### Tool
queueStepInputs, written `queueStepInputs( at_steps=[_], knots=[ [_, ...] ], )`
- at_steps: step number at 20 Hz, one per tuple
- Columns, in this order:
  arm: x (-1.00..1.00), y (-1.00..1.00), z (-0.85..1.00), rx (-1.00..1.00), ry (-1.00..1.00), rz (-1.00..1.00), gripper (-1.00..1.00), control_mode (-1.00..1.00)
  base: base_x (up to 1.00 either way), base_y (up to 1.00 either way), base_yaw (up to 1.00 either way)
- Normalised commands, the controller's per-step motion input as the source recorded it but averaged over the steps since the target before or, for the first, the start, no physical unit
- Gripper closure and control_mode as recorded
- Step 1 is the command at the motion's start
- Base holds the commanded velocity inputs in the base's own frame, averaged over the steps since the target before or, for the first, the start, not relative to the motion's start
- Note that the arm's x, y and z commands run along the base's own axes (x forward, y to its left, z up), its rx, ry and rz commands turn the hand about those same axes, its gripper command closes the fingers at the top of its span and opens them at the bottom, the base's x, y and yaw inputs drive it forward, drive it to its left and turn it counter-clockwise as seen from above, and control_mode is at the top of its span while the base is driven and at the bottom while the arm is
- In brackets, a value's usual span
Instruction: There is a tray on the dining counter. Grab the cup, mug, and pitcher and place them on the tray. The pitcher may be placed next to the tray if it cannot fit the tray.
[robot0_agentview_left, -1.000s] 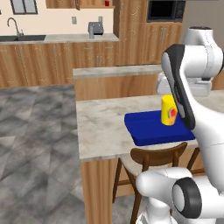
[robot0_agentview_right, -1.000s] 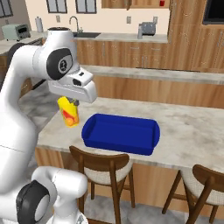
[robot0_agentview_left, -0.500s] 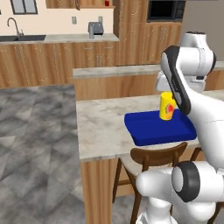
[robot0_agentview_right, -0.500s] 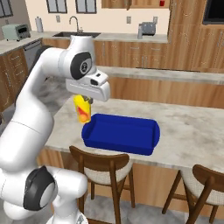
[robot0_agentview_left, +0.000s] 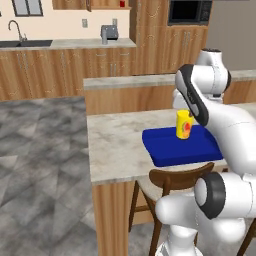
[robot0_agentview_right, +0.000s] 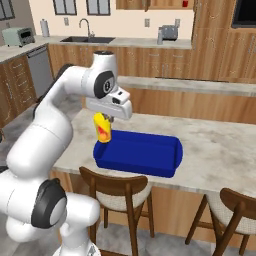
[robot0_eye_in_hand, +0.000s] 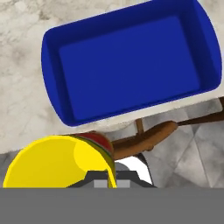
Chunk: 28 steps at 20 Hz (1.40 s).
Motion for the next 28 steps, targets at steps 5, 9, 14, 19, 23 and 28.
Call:
queueStepInputs(
  at_steps=[5,9,14,19,23,28],
  knots=[
    [0.45,0.00,-0.43,0.00,0.00,0.00,1.00,-1.00,0.00,0.00,0.00],
    [0.48,0.00,-0.38,0.00,0.00,0.00,1.00,-1.00,0.00,0.00,0.00],
    [0.57,0.01,-0.38,0.00,0.00,0.00,1.00,-1.00,0.00,0.00,0.00],
    [0.56,0.00,-0.36,0.00,0.00,0.00,1.00,-1.00,0.00,0.00,0.00],
    [0.51,0.04,-0.34,0.00,0.00,0.00,1.00,-1.00,0.00,0.00,0.00],
    [0.42,0.00,-0.27,0.00,0.00,0.00,1.00,-1.00,0.00,0.00,0.00]
  ],
)
